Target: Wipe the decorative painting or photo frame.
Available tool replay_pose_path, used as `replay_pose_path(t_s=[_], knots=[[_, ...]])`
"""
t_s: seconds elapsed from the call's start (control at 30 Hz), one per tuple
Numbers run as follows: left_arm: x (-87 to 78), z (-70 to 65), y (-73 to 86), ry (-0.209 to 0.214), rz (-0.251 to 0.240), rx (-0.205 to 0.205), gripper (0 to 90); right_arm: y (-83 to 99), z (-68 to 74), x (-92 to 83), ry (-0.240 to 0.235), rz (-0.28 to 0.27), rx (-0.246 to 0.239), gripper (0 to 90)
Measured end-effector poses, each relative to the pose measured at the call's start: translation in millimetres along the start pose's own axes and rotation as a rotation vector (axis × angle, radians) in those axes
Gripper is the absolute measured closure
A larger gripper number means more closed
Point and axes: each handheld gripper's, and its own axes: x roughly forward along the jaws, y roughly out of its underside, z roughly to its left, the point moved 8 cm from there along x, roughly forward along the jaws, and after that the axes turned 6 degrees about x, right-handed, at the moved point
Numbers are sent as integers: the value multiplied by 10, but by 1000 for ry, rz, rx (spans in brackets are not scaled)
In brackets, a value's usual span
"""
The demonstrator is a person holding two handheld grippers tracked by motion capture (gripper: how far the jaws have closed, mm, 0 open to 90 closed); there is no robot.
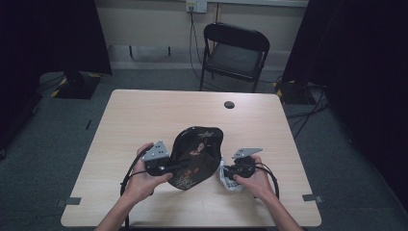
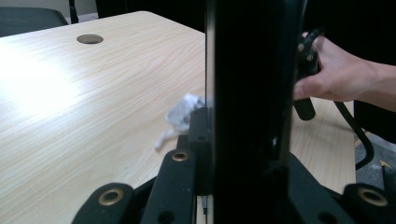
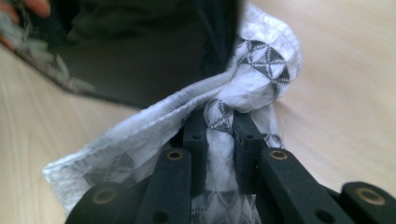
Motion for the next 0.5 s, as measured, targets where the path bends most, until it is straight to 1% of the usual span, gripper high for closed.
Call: replay_pose_path(t_s=[0.1, 0.23, 0.3, 0.33, 0.4, 0.5], knots=[[2, -6, 1, -6, 5, 5, 802, 37, 26, 41, -13, 20, -14, 796], [4, -4, 5, -3, 6, 3, 802, 43, 24, 37, -41, 33, 21, 795], [9, -9, 5, -4, 5, 2, 805, 30, 16, 33, -26, 23, 12, 796], [12, -10, 5, -5, 5, 3, 805, 12, 3, 25, -13, 12, 9, 796], [16, -7, 9, -12, 6, 5, 805, -44, -28, -17, -1, -24, 18, 796], [18, -5, 11, -10, 5, 8, 805, -153, -84, -117, 7, -102, 39, 796]])
